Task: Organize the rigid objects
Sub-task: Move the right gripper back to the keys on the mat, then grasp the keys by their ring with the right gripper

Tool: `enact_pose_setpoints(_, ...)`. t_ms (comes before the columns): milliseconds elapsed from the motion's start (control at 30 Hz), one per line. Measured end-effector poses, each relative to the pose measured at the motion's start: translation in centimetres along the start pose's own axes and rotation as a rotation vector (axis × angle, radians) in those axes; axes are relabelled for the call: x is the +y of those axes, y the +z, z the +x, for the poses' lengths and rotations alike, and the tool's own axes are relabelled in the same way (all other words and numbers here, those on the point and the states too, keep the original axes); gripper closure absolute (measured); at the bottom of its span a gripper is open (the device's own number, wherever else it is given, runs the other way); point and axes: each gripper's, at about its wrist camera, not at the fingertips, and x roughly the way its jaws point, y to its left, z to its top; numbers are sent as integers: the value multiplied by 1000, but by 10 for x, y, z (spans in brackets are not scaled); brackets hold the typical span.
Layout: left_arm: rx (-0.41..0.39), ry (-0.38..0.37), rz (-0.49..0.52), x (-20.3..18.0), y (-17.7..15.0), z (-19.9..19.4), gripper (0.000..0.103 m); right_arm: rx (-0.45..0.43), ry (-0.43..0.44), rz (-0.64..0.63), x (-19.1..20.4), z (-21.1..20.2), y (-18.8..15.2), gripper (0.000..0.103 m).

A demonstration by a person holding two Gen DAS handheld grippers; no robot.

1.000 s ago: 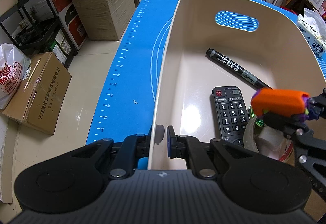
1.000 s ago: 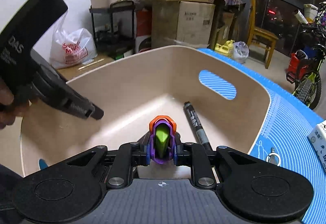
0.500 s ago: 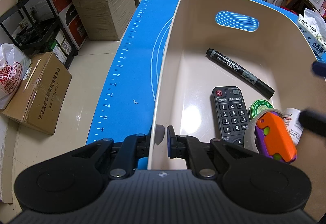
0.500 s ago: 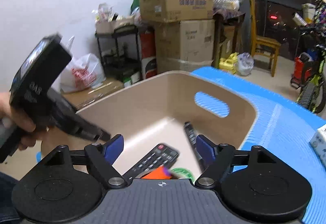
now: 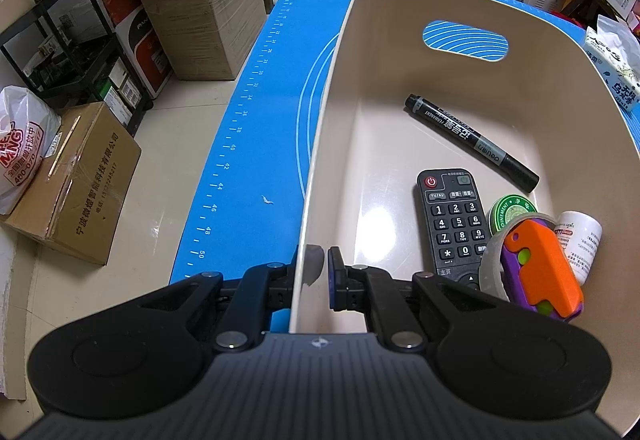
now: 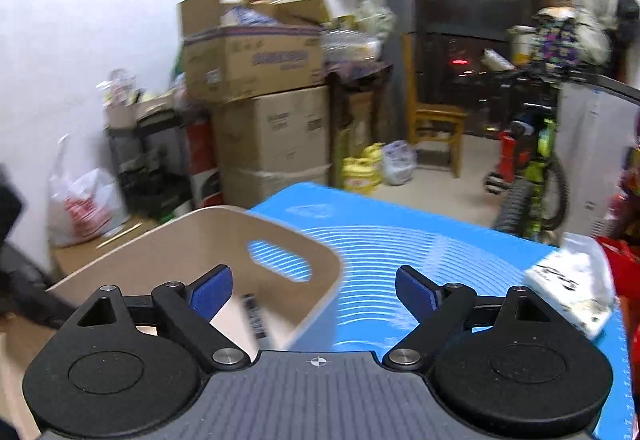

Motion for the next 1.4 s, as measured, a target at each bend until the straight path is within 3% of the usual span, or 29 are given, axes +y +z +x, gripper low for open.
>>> enact_pose_setpoints(167, 0, 2, 2, 0, 0, 0, 93, 16, -81, 89, -39, 20, -17, 13)
enact_pose_setpoints(400, 10, 15, 12, -2, 1, 1, 92, 153, -160, 138, -80, 72, -51, 14)
enact_pose_setpoints(500, 12, 5, 10, -1, 0, 2, 92, 215, -166, 129, -85, 94, -62, 19)
enact_pose_setpoints(633, 14, 8, 16, -1, 0, 3, 92, 269, -159, 91, -85, 112, -75, 26)
enact_pose_setpoints(833, 18, 7, 18, -3, 0, 4, 92, 272, -147, 59, -74, 122, -81, 34)
enact_pose_setpoints(1000, 17, 5, 15, -3, 0, 3, 93, 272, -107, 42, -65, 118, -78, 54)
enact_pose_setpoints(1167, 16, 4, 13, -2, 0, 3, 93, 251, -76, 3, -60, 109, -72, 64)
enact_pose_setpoints(1400, 16, 5, 14, -3, 0, 3, 92, 267, -76, -98, -50, 106, -70, 64)
